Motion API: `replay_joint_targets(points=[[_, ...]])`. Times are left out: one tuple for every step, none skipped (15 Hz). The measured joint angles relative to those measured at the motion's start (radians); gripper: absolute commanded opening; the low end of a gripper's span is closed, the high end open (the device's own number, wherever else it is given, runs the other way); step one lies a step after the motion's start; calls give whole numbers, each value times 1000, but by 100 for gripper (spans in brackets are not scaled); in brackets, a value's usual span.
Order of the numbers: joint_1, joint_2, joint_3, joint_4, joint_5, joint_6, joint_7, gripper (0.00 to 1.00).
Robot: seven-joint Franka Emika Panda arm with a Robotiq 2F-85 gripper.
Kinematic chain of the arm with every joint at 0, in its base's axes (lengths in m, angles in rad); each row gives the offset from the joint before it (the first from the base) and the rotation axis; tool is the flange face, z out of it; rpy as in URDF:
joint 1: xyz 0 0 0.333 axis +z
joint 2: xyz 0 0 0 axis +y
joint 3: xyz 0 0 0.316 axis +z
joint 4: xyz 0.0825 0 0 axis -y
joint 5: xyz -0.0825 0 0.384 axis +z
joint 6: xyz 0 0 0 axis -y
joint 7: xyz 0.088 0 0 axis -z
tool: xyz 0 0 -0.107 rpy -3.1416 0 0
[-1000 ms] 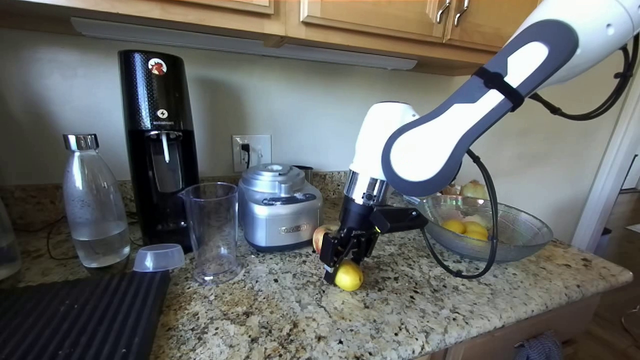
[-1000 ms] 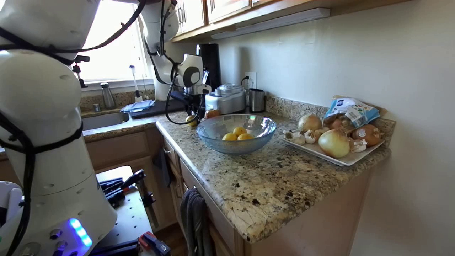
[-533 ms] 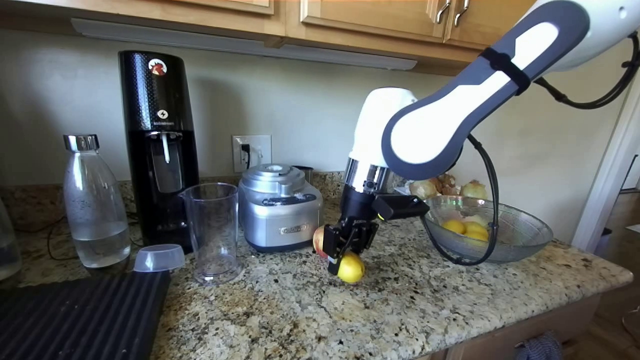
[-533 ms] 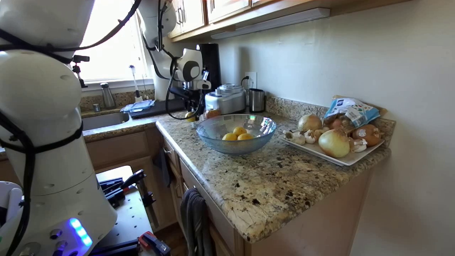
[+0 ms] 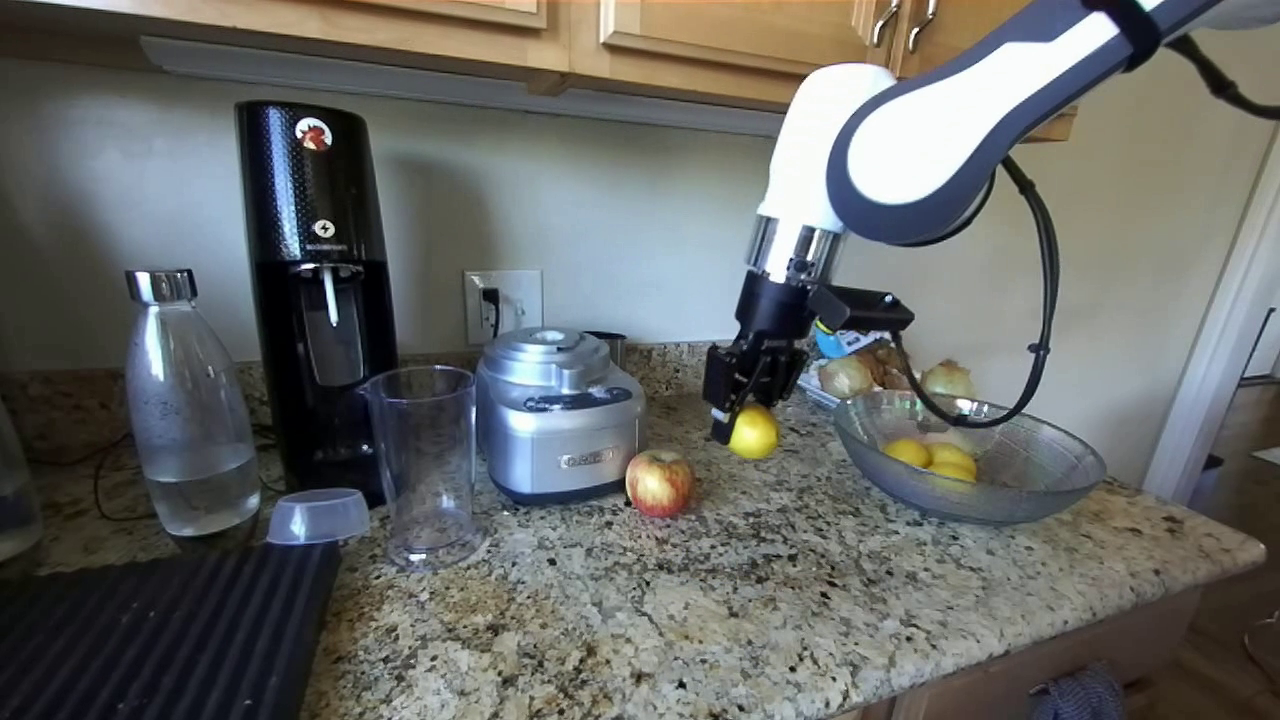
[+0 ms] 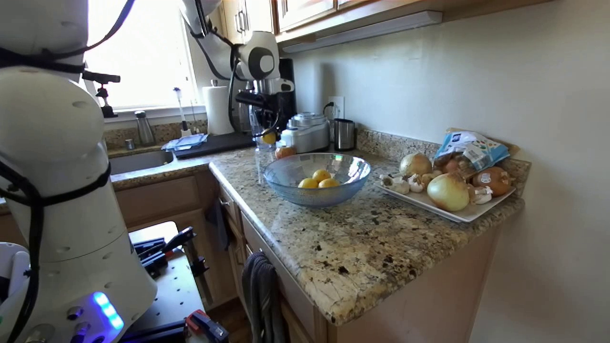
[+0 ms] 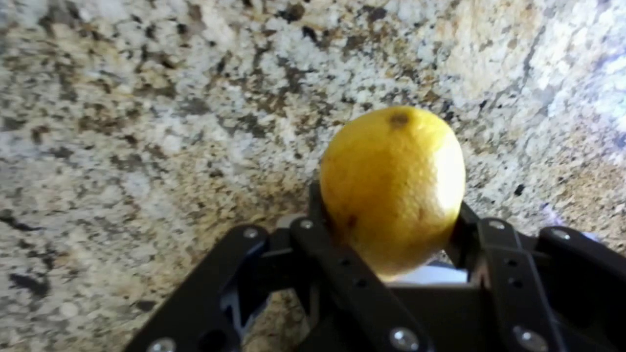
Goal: Put the lemons and the apple inside the glass bowl
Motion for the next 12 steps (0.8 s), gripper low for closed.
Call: replay_joint_targets(points=[[-10,-33,-16,-21,-3,-5,0,30],[-20,-64,-33,-42,-11,-6,1,30],[-31,-93,-50,-63,-23,-7,4,30],[-42,-119,-66,-84,-38,-7,9,30],[-54,-141,-81,-104,-58,-7,20,30],[-67,-161,-95,-123,-75,-7,29,30],[-80,-176,-107,-140,-95,-6,44,30],[-94,-188,-119,-156,-118,-6,64,30],[-106,-195,-130,-170,-142,-5,88,30],[-118,-198,-140,-182,-161,-5,111,30],[-128,-198,-149,-193,-180,-5,135,30],[-137,-197,-158,-204,-197,-4,159,30]])
